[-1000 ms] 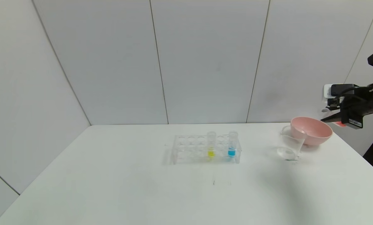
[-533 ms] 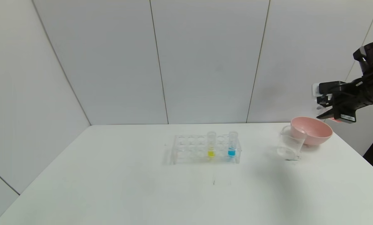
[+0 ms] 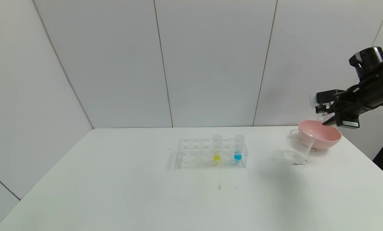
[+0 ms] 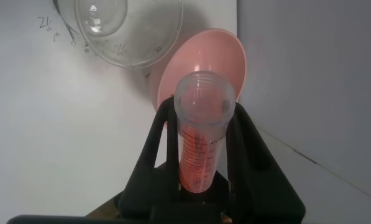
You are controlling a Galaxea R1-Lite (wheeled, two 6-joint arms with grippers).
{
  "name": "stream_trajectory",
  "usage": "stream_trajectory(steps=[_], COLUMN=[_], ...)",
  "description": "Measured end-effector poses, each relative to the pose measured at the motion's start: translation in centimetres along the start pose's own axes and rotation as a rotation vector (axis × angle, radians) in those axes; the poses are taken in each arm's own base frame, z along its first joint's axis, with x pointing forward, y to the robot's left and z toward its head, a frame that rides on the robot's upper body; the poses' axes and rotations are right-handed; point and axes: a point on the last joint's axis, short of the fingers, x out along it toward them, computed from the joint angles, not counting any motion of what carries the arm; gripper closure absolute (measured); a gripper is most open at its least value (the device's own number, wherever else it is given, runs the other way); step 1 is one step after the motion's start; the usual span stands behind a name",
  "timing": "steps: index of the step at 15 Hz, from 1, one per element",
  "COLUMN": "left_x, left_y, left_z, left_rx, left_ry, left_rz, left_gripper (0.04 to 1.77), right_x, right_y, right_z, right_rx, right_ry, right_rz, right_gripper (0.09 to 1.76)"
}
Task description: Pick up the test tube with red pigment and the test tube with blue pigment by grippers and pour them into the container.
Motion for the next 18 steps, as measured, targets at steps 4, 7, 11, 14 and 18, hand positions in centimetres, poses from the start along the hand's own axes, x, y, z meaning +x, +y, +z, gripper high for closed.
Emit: stream_trajectory(steps=[4, 7, 11, 14, 18], left_x=[0.0, 0.0, 0.0, 0.0, 0.0], left_y=[0.0, 0.0, 0.0, 0.0, 0.0], left_z=[0.0, 0.0, 0.0, 0.0, 0.0], left_rx=[0.000, 0.000, 0.000, 0.000, 0.000], left_ry=[0.000, 0.000, 0.000, 0.000, 0.000], left_rz=[0.000, 0.000, 0.000, 0.000, 0.000], left_gripper=[0.05, 0.05, 0.05, 0.05, 0.05], right_x=[0.4, 0.5, 1.1, 1.5, 2.0], right_y=[0.3, 0.9, 1.1, 1.4, 1.5], right_z=[0.7, 1.1, 1.4, 1.4, 1.7], right_rx=[-0.017, -0.023, -0.029, -0.030, -0.041], right_ry=[0.023, 0.064, 0.096, 0.102, 0.156], right_rz=[0.014, 0.060, 0.077, 0.101, 0.103], right_gripper=[1.34, 1.34, 1.34, 1.34, 1.34])
